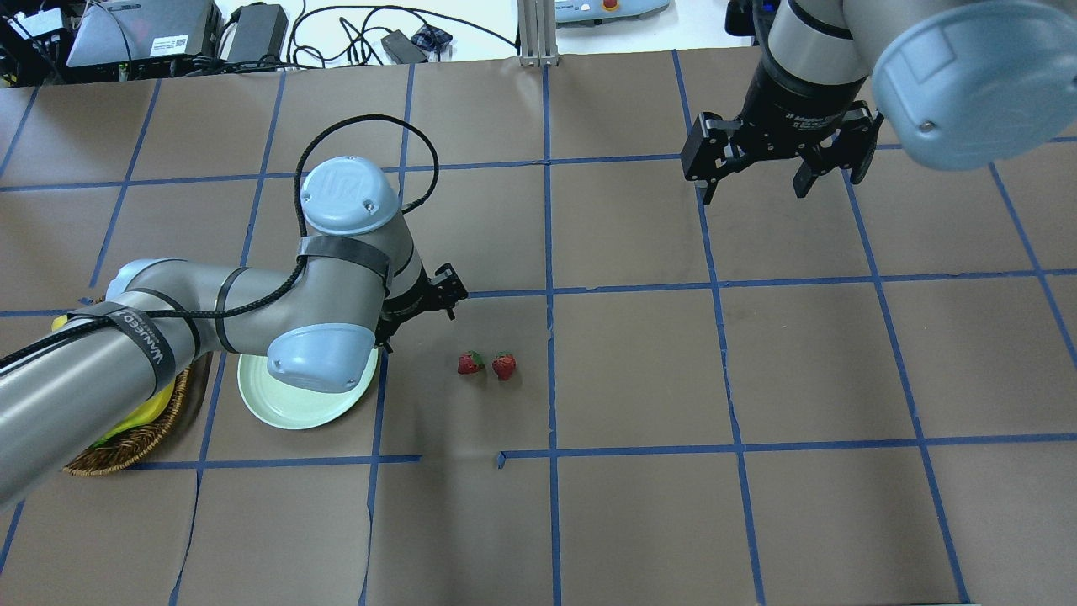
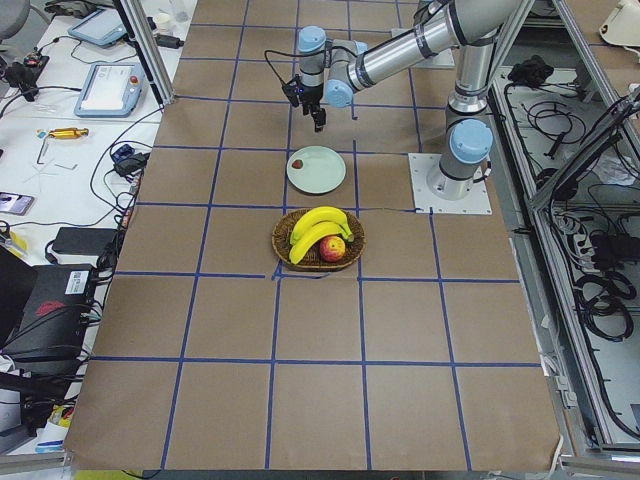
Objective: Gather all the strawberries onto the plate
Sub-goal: 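Return the left gripper to the cluster and grasp a second strawberry, then carry the strawberry onto the plate and release it with the left gripper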
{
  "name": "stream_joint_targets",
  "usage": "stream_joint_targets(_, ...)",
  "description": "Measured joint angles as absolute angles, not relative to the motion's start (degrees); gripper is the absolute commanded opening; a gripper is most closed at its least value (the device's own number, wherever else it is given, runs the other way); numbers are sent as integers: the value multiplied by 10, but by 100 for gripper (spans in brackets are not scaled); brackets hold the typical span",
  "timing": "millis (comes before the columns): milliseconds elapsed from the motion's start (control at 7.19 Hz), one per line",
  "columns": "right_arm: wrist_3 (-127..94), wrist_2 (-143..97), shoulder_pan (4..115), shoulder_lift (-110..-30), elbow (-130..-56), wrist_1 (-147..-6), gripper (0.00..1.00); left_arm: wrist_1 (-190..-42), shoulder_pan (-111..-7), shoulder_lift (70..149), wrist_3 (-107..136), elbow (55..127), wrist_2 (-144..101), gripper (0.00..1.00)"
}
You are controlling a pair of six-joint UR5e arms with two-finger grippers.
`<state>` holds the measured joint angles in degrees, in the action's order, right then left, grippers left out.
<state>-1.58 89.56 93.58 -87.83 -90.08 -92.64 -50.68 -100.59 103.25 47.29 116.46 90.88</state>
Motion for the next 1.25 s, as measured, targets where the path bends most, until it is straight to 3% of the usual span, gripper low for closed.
stream_joint_targets(417,-16,895,936,-878,-901,-926,100,-480,-1041,1068,597,1167,891,89)
stream_joint_targets(835,-15,896,936,-878,-901,-926,100,-467,-1045,1090,599,1170,892,63)
stream_joint_targets(974,-15,896,936,-879,-901,-926,100,-466,-1046,1091,602,1170,893,46)
stream_joint_targets(1252,-15,896,936,-879,-901,-926,100,-466,-1046,1091,606,1171,894,33)
